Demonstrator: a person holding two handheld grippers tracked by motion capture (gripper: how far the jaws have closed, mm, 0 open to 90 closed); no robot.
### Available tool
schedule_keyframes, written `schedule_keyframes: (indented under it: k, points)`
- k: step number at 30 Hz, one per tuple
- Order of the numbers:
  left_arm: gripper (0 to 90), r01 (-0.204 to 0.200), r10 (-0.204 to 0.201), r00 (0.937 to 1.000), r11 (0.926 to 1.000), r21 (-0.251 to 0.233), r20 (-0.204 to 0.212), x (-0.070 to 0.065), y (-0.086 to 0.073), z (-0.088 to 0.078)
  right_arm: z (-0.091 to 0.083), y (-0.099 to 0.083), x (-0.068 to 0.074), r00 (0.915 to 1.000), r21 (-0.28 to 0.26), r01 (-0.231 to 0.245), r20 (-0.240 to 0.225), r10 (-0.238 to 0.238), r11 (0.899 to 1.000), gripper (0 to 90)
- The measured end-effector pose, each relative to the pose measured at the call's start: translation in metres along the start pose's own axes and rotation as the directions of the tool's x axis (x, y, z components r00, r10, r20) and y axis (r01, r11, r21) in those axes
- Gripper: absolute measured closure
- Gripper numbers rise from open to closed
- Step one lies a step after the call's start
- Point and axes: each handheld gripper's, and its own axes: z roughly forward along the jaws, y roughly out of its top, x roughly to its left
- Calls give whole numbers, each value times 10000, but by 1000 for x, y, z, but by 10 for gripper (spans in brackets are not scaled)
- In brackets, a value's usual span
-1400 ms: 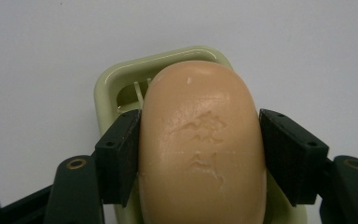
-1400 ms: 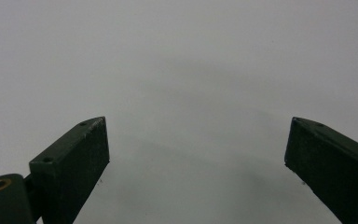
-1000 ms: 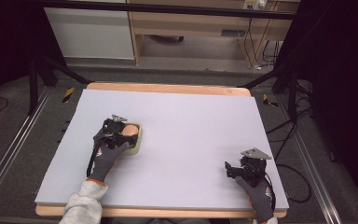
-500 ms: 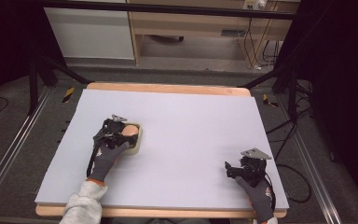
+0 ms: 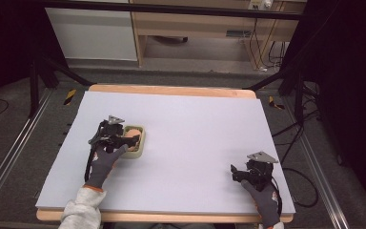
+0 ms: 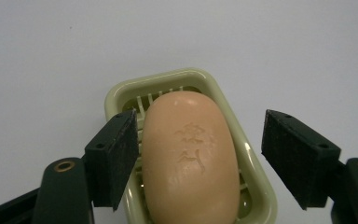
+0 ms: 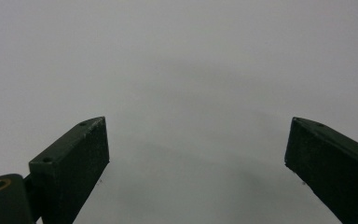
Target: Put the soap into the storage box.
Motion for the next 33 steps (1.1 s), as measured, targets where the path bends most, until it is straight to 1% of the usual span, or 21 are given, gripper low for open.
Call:
schedule_keyframes:
  k: [3,8,9,11,13,16,18,20,24,25,26,27,28,29,33]
  points:
    - [258,-253,254,9997,9994,-241,41,-1,-2,-9,0,0,-1,10000,-22,54,32,-54,10000,66]
    - [258,-346,352,9993,9983,-472,124,-1,-9,-20,-1,0,-1,9999,-32,-72,76,72,10000,66]
    - [259,-380,388,9991,9979,-521,146,-1,-11,-23,-1,0,-2,10000,-47,-20,71,21,10000,66]
    - [260,-461,468,9988,9973,-569,106,0,-14,-28,-1,-1,-2,9999,-36,-46,98,46,10000,65]
    - [261,-460,468,9988,9970,-627,110,1,-16,-30,-1,-1,-3,9999,-40,-21,139,22,10000,65]
    - [261,-375,385,9992,9963,-770,114,4,-24,-38,-2,-1,-3,9998,-35,-126,183,127,9999,65]
    - [250,-416,428,9990,9958,-812,131,6,-28,-42,-2,-1,-5,9997,-37,-110,222,111,9999,65]
    - [229,-475,484,9988,9958,-787,105,7,-33,-45,-2,-2,-5,9993,-5,-221,299,221,9998,65]
    - [209,-538,544,9985,9961,-698,74,13,-45,-49,-3,-2,-6,9989,44,-152,435,150,9999,65]
    - [207,-538,544,9985,9961,-698,74,13,-45,-49,-3,-2,-6,9989,44,-152,435,150,9999,65]
    - [207,-518,522,9986,9962,-699,44,15,-49,-51,-3,-2,-7,9990,29,-98,434,97,9999,65]
    - [204,-495,500,9987,9962,-711,53,16,-52,-53,-3,-2,-8,9988,28,-171,450,169,9999,65]
    - [202,-546,550,9985,9960,-707,37,16,-56,-54,-4,-2,-8,9986,26,-252,459,251,9997,65]
    - [199,-624,625,9980,9957,-679,-12,18,-60,-56,-4,-3,-9,9985,34,-236,485,234,9997,65]
    - [195,-580,578,9983,9965,-601,-48,21,-76,-60,-4,-3,-11,9978,47,-363,559,360,9993,65]
